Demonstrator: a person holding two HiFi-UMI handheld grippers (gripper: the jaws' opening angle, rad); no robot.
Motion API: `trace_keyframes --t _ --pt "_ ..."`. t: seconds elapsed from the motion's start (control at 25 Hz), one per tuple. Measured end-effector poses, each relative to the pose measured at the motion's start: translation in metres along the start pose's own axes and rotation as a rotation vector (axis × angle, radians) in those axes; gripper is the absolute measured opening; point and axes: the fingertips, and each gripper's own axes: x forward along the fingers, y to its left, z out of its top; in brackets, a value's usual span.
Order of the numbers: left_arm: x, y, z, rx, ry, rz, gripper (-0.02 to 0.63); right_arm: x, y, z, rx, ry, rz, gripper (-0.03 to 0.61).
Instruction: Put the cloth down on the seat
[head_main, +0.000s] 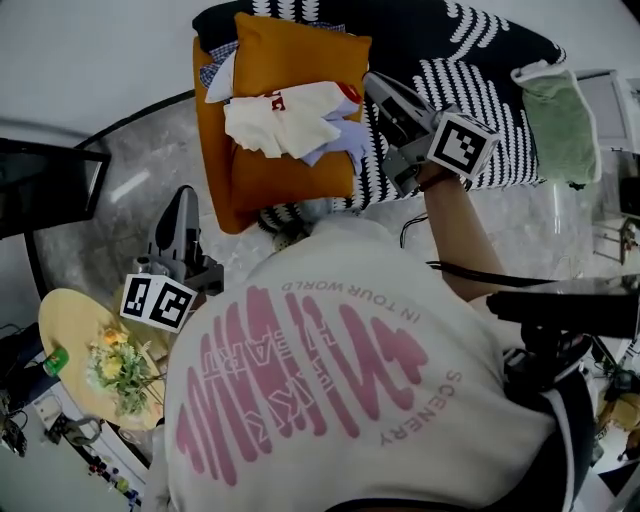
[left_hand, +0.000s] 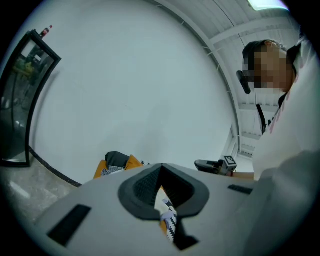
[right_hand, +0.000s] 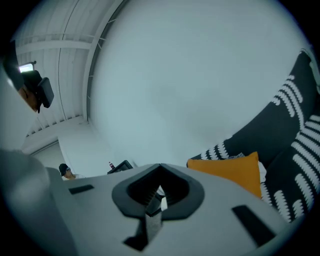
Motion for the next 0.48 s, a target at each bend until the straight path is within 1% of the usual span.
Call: trace_keyframes --t 0.12,0.28,0.48 --pt "-0.003 0.003 -0.001 -0.002 0.004 0.004 0.009 0.000 0.000 -0.005 -0.021 0.021 -0.004 0.014" --pt "-0.009 0.007 -0.003 -0.007 0.004 0.018 0.009 0.005 0.007 -0.006 -0.067 0.039 0.025 0.014" --pt "-0.016 0.008 -0.004 -0.007 -0.003 0.033 0.009 0.011 0.014 -0.008 -0.094 0.053 0.065 0.014"
